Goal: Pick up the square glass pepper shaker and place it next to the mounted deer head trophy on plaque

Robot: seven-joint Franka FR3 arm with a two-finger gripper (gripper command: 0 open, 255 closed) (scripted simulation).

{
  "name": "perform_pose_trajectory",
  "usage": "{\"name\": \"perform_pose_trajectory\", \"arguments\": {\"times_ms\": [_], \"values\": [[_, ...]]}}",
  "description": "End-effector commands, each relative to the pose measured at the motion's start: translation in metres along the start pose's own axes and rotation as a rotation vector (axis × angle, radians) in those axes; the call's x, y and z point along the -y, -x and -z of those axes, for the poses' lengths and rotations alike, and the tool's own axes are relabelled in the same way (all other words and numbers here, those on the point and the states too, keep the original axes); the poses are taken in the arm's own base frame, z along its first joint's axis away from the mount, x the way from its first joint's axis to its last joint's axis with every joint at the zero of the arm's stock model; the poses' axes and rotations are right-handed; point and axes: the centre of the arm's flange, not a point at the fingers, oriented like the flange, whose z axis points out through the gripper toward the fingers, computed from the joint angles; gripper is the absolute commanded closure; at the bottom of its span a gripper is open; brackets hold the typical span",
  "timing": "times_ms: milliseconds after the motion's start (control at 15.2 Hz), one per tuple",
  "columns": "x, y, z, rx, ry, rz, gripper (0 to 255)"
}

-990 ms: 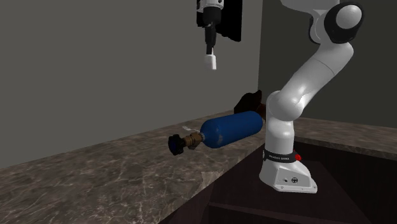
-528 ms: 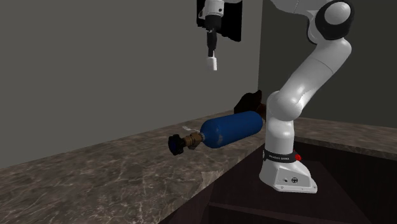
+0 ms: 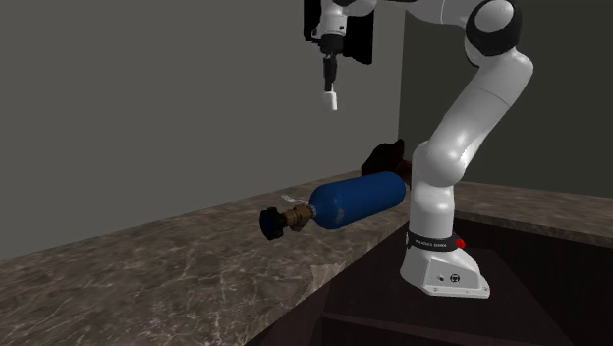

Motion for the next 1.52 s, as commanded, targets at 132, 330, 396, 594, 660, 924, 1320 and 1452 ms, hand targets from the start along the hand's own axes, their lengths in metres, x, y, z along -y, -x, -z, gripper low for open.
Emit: {"name": "perform_pose_trajectory", "arguments": {"times_ms": [132, 330, 396, 594, 660, 924, 1320, 1452], "values": [[-0.055, -0.002, -0.004, 0.000, 0.001, 0.001, 255], [-0.095, -0.004, -0.006, 0.000, 0.001, 0.001, 255], [-0.108, -0.005, -0.007, 0.000, 0.001, 0.001, 255], [-0.147, -0.007, -0.009, 0.000, 0.001, 0.001, 255], [-0.161, -0.008, -0.010, 0.000, 0.001, 0.001, 255], [-0.213, -0.011, -0.012, 0.000, 0.001, 0.001, 255], [-0.273, -0.014, -0.021, 0.000, 0.001, 0.001, 255], [-0.272, -0.013, -0.031, 0.000, 0.001, 0.001, 255]]}}
